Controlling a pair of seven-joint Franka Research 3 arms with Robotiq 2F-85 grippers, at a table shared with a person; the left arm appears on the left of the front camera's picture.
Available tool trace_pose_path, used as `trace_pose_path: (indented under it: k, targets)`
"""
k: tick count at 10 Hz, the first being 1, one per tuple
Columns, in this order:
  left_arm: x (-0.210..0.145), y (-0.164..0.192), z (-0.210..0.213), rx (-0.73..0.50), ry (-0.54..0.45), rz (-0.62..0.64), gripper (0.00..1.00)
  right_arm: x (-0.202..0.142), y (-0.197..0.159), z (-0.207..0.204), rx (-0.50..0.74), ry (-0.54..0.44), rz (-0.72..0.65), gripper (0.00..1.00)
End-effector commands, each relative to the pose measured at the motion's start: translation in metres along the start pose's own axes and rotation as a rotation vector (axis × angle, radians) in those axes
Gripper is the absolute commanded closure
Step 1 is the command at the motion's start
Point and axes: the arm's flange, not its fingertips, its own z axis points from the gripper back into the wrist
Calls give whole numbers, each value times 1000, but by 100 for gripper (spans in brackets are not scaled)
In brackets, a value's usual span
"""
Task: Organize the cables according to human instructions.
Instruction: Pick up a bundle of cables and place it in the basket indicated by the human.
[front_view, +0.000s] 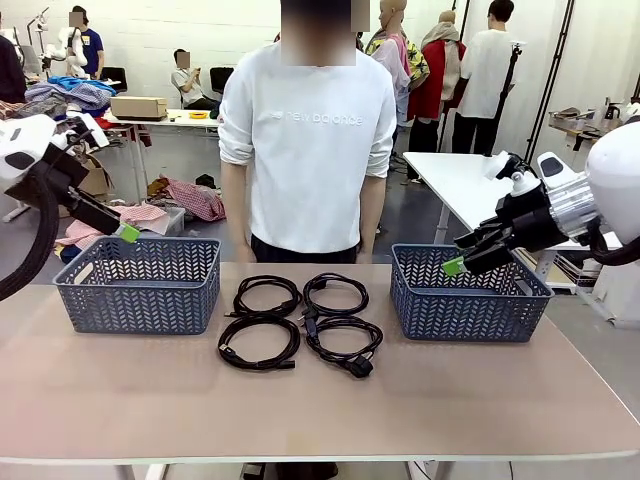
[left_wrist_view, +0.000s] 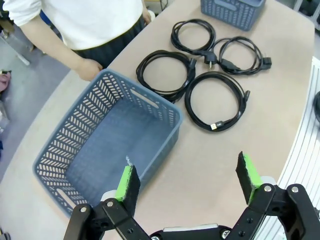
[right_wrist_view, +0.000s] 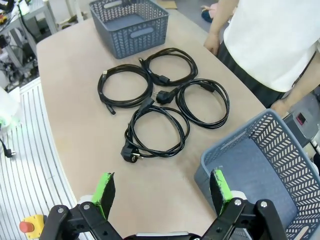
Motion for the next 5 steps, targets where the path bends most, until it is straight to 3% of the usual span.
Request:
trace_pose_path:
  k: [1,5]
  targets:
    - [-1,1,1,-14,-16,-5,0,-1,-4,-2,12,-18,22,0]
    - [-1,1,1,-14,-16,-5,0,-1,-4,-2,12,-18,22,0]
